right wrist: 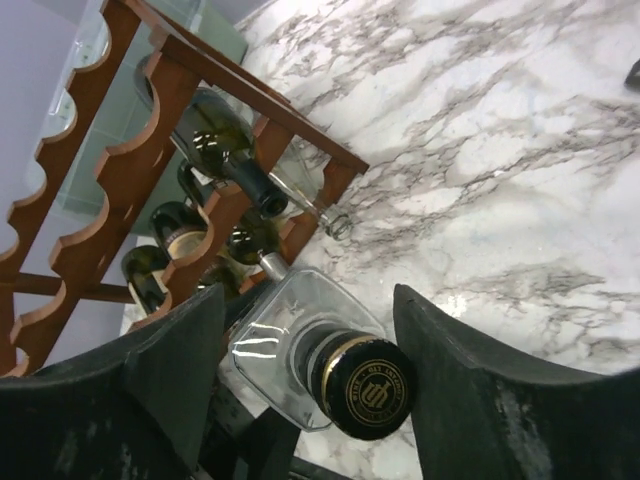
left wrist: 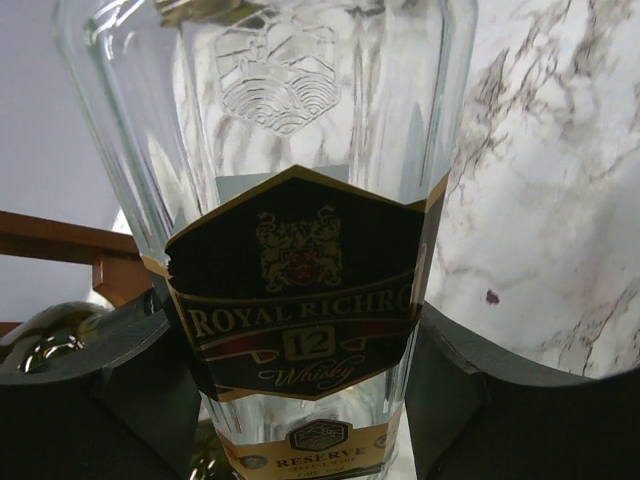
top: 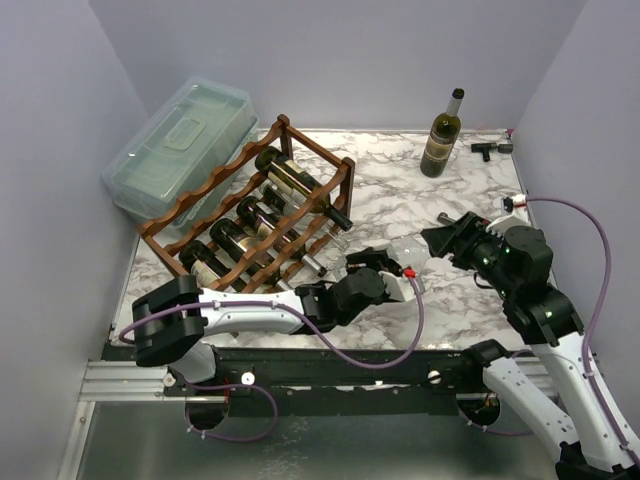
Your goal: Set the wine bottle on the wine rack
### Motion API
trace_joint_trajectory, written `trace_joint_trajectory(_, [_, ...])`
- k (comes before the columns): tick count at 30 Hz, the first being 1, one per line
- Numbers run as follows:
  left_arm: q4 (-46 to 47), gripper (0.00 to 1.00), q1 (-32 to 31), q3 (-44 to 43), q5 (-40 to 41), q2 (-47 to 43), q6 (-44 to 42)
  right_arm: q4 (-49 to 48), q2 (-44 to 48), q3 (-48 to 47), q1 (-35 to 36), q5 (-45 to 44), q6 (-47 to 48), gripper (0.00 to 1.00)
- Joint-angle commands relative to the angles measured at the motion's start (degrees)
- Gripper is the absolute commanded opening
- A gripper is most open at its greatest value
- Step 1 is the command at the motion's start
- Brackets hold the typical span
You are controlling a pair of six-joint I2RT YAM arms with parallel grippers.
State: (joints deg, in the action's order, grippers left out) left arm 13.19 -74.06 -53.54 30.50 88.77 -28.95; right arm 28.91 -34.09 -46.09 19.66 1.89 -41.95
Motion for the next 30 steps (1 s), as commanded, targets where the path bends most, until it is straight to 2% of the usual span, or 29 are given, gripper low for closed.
trace_joint_trajectory(1, [1.7, 0.00, -0.7, 1.8, 1.1, -5.2, -6.7, 8.7, -0.5, -5.5, 0.1, -2.3, 9.2, 0.77])
trace_joint_trajectory(4, [1.7, 0.00, -0.8, 3.7, -2.1, -7.6, -8.8, 14.1, -2.4, -9.1, 0.1, -3.8, 12.7, 0.88])
trace_joint_trajectory(9, [1.5, 0.00, -1.3, 9.7, -15.3, -15.4, -14.1, 22.3, -6.4, -13.9, 0.1, 3.6, 18.0, 0.94])
trace_joint_trajectory(11, [1.0, 0.00, -1.3, 11.3, -17.4, -17.4, -14.8, 25.4, -8.7, -14.0, 0.1, 9.4, 19.6, 0.95])
trace_joint_trajectory(14, [-0.5, 0.00, -1.4, 12.0, -17.7, -18.3, -17.1, 28.5, -11.8, -10.8, 0.1, 24.6, 22.2, 0.95])
trace_joint_trajectory(16, [-0.9, 0.00, -1.4, 12.1, -16.9, -18.3, -18.1, 26.6, -11.8, -8.4, 0.1, 33.6, 21.7, 0.96])
trace_joint_trajectory(18, [-1.0, 0.00, -1.4, 12.3, -16.7, -18.6, -18.5, 25.4, -11.6, -7.3, 0.1, 38.0, 21.7, 0.98])
trace_joint_trajectory(21, [-1.2, 0.00, -1.3, 12.4, -16.7, -19.0, -18.6, 25.7, -12.6, -5.9, 0.2, 38.4, 21.6, 0.96])
trace_joint_trajectory(25, [-2.0, 0.00, -1.3, 12.6, -16.2, -19.5, -19.5, 25.2, -13.2, -4.4, 2.1, 40.5, 21.3, 0.86])
trace_joint_trajectory(30, [-2.5, 0.00, -1.3, 13.3, -15.7, -20.2, -20.5, 26.5, -11.4, -4.5, 3.5, 41.8, 21.2, 0.91])
